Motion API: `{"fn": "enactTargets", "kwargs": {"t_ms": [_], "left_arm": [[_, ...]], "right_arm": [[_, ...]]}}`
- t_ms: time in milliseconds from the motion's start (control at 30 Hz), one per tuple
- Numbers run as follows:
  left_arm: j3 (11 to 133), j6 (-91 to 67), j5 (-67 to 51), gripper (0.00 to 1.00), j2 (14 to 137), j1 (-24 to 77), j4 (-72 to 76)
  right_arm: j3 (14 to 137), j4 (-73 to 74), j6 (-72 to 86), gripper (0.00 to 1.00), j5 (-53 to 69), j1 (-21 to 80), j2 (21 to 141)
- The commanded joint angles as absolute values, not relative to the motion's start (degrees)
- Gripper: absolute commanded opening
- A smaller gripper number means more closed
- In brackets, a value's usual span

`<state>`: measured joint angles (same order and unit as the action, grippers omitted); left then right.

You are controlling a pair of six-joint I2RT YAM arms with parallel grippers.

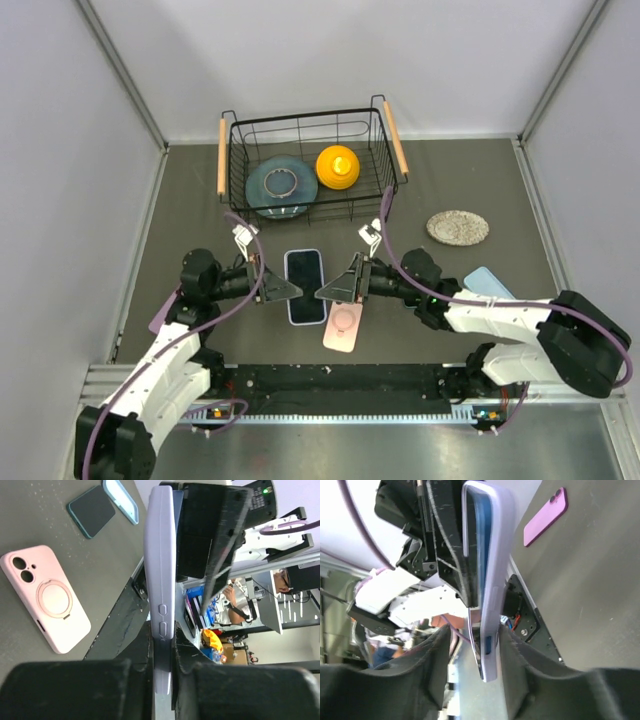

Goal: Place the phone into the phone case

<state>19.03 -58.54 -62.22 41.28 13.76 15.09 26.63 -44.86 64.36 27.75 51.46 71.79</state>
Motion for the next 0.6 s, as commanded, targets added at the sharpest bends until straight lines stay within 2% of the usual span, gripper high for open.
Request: {"fn": "enactTargets", "kwargs": {"t_ms": [0,33,167,300,467,567], "left_arm": [[17.58,-57.66,-64.95,0.0,43.42,13.97,19.95],[17.58,-57.66,-65.39,0.0,43.85,13.97,19.86],[18.89,-58.27,-66.97,0.0,44.65,14.85,21.27],[21.35,-56.7,-68.12,0.0,44.3,15.38,19.78],[24.08,-50.02,-66.71,0.0,43.16,15.38,11.96],[24.0,-49.83,-67.67,0.0,43.59,15.29,13.0]], "right_arm": [[30.4,-44.59,59.0,0.52,28.83,51.42,68.12],[32.06,-42.39,57.84,0.56,28.74,51.42,67.77],[36.12,-30.34,52.3,0.86,25.67,50.8,66.01],[37.34,-24.01,49.41,0.91,22.51,48.17,62.76],[44.55,-4.87,41.94,0.93,16.35,47.46,62.4],[47.63,-3.86,38.59,0.93,18.88,47.11,62.58]]}}
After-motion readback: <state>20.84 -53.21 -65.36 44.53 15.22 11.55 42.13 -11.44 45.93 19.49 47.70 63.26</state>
